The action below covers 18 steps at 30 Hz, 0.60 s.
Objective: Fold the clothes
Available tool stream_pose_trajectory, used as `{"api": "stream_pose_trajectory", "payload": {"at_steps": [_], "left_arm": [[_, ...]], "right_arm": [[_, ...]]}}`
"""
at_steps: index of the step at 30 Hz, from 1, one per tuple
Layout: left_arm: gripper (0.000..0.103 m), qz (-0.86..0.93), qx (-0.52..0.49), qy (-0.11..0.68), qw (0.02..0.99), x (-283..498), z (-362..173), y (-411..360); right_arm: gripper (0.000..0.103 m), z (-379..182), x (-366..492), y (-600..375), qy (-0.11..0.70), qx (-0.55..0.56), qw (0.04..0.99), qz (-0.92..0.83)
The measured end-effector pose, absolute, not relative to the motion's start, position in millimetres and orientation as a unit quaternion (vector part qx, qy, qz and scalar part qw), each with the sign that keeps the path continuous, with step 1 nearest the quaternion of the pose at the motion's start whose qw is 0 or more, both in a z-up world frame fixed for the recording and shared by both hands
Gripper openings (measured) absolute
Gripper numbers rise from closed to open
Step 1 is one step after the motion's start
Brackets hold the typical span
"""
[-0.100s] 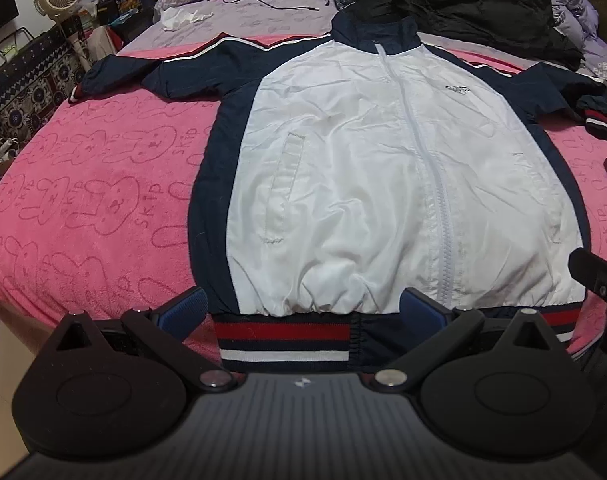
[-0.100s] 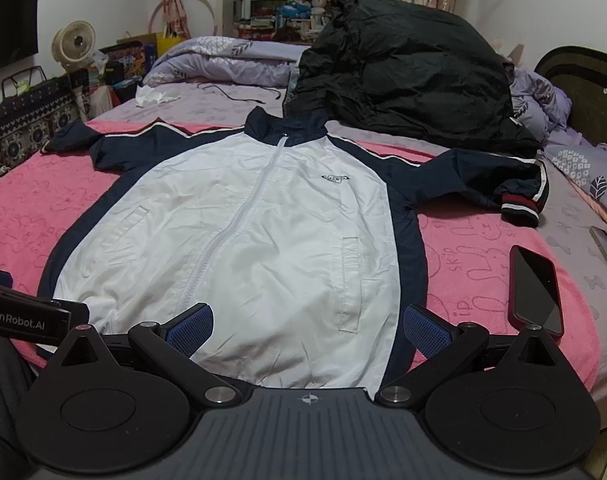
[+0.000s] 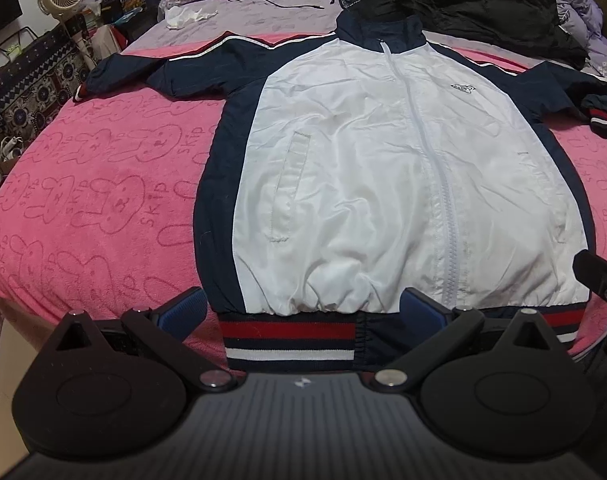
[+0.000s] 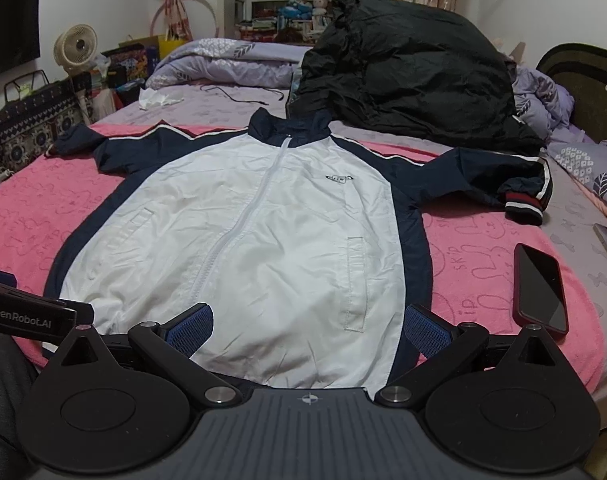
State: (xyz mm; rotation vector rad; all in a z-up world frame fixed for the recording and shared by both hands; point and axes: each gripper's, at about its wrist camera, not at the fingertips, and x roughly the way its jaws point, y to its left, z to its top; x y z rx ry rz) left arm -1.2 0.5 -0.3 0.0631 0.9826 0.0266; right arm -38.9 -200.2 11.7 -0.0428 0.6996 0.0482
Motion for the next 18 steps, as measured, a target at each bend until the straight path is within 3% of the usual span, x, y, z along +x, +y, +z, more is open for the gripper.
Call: {"api": "stream_pose_trajectory", "payload": {"at_steps": [18], "left_arm": [[0.103,0.015,0.051,0.465,0.884,-3,1,-5]], "right_arm": [[0.103,12,-42,-198,0.346,-0.037,0.937,0.024]]}}
